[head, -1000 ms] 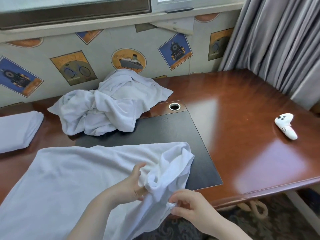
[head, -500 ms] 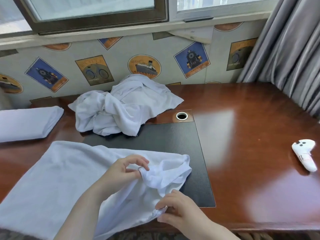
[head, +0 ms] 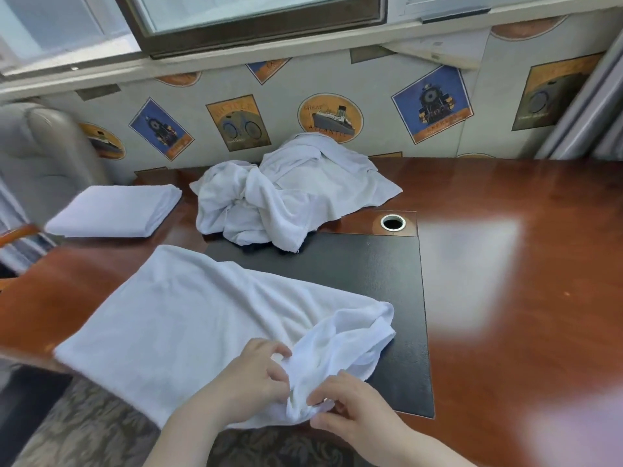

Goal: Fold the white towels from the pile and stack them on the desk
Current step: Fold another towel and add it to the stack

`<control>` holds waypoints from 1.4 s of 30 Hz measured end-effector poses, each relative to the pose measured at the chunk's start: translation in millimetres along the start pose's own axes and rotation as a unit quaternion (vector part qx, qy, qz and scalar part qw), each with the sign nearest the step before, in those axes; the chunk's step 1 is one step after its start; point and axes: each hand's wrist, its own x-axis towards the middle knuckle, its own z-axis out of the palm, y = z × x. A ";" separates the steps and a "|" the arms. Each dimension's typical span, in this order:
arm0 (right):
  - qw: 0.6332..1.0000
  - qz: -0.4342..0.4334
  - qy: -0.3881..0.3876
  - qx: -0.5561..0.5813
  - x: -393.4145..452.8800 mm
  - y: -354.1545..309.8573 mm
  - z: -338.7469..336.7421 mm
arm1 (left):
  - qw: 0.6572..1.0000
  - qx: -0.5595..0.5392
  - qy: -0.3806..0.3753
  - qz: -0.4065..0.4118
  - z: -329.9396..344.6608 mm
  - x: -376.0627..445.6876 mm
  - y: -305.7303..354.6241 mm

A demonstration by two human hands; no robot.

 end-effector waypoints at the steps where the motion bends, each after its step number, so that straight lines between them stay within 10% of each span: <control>1: 1.000 -0.009 0.008 -0.003 -0.2 0.9 2.2 | 0.999 0.022 0.024 -0.008 6.9 -1.4 -3.9; 10: 0.994 0.007 0.098 0.045 6.2 -5.2 5.6 | 0.988 -0.021 0.152 -0.030 22.9 -19.2 9.6; 16: 0.991 0.023 0.091 0.093 -2.9 3.9 5.2 | 0.919 -0.156 0.361 -0.017 37.7 -6.2 20.0; 20: 0.980 0.037 0.138 0.140 0.8 0.4 3.4 | 0.926 -0.275 0.252 0.053 55.5 -14.8 15.1; 23: 0.978 0.032 0.138 0.151 4.9 -1.9 -0.1 | 0.968 -0.118 0.216 0.050 70.5 -14.2 10.6; 33: 0.978 -0.042 -0.116 -0.168 40.0 55.6 -40.9 | 0.976 -0.108 0.188 0.024 69.5 -7.6 1.7; 42: 0.907 0.177 0.049 -0.379 118.5 59.0 -99.2 | 0.986 -0.160 0.035 0.003 58.5 0.8 -28.8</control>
